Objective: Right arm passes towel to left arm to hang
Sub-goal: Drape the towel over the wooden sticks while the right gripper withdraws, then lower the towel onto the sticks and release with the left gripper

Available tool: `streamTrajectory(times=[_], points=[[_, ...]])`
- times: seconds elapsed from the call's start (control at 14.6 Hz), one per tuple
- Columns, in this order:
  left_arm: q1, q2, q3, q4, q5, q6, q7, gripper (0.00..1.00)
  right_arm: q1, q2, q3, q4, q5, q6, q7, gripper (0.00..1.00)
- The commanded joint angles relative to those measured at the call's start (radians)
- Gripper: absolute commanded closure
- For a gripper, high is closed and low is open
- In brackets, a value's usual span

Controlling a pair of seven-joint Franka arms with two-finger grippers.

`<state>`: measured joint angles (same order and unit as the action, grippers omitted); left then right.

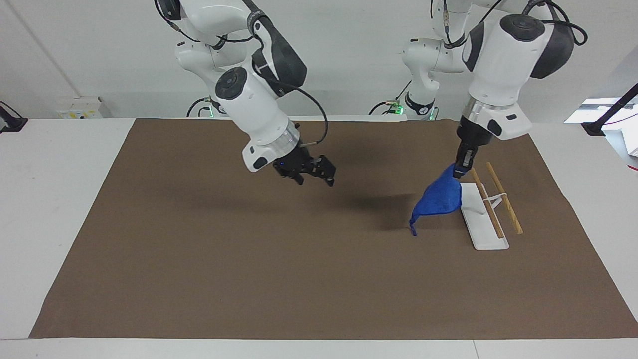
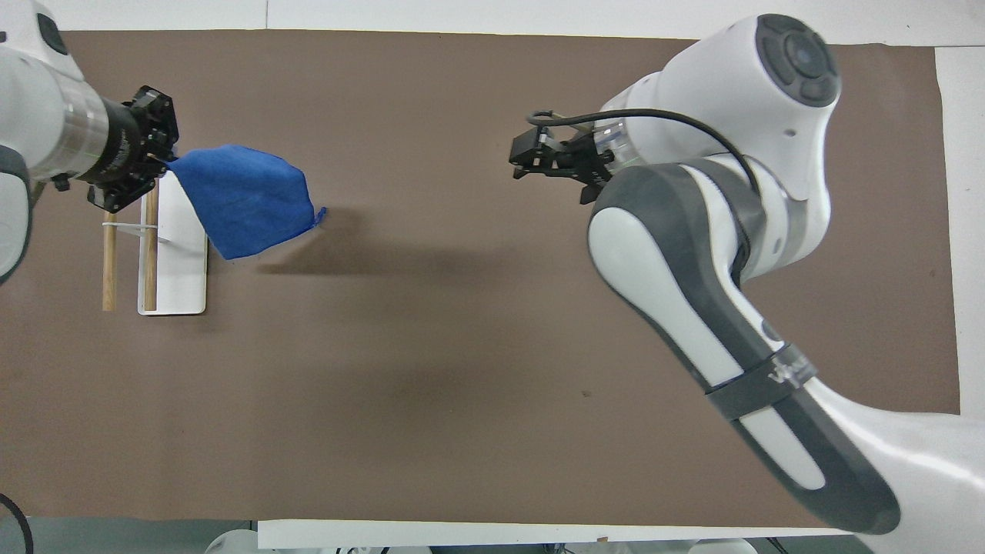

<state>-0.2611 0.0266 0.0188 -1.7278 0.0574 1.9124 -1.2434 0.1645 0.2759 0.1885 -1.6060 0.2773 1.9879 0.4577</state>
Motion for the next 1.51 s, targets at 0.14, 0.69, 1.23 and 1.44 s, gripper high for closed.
streamTrajectory(times=[0.14,0.69,1.23,1.44], points=[[0.205,-0.106,-0.008,-0.237,0.009,0.227,0.249,1.00,-0.225,-0.036,0.009,0.003,-0.269,-0.116,-0.269,0.00],[0.428,-0.132,-0.007,-0.320,0.009,0.373,0.338,1.00,-0.355,-0.144,0.008,0.283,-0.375,-0.601,-0.298,0.00],[0.450,-0.163,-0.010,-0.398,0.009,0.424,0.366,1.00,-0.284,-0.224,-0.073,0.239,-0.378,-0.676,-0.416,0.00],[0.441,-0.154,-0.010,-0.443,0.009,0.490,0.352,1.00,-0.260,-0.271,-0.115,0.175,-0.365,-0.643,-0.442,0.00]])
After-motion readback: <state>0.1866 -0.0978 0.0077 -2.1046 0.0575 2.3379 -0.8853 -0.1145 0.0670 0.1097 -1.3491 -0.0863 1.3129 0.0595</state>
